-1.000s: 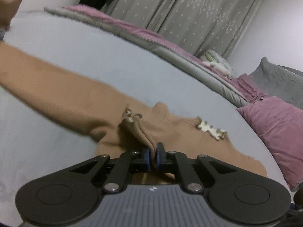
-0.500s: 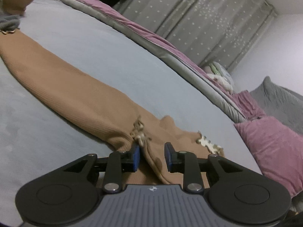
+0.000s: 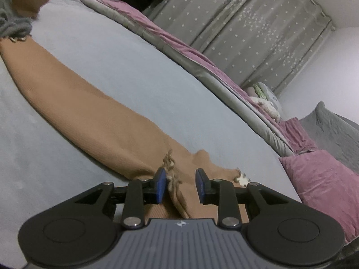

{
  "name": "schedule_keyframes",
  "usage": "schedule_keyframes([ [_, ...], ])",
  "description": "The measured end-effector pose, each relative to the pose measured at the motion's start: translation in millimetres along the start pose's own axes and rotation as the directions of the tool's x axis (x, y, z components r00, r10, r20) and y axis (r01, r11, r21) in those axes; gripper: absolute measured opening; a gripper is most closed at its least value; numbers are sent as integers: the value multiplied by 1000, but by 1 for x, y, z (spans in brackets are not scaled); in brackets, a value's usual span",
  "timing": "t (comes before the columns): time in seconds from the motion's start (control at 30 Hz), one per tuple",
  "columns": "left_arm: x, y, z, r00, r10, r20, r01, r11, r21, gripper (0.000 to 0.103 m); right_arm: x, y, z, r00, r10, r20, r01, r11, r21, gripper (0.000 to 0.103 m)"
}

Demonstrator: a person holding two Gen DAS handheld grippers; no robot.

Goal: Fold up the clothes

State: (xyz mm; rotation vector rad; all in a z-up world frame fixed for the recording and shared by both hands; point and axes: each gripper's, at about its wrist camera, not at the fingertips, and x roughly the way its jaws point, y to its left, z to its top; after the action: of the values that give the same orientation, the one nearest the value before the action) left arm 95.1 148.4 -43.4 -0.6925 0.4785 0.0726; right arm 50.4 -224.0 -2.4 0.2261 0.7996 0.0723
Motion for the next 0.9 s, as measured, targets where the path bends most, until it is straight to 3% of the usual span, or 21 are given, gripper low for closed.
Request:
schedule_keyframes([
  [0.2,-9,-4,4,998,20,53,-21,999,29,27,0,6,-2,999,-28,46,29,1000,-8,77],
  [0.27,-10,-10,3,998,12,61,-15,999,52,27,2,8,-2,998,-37,60,38,999,-10,67],
  [0.37,-10,-21,1,998,-17,55,12,996,87,27,4,10,-2,995,-50,81,52,999,-14,61],
  [0.7,-9,-56,-29,996,-75,-52,87,953,292,27,20,6,-4,993,-74,92,73,997,14,46],
  [0.9,5,-53,-47,994,-60,-94,88,938,334,27,29,12,4,990,-66,123,67,998,0,35],
])
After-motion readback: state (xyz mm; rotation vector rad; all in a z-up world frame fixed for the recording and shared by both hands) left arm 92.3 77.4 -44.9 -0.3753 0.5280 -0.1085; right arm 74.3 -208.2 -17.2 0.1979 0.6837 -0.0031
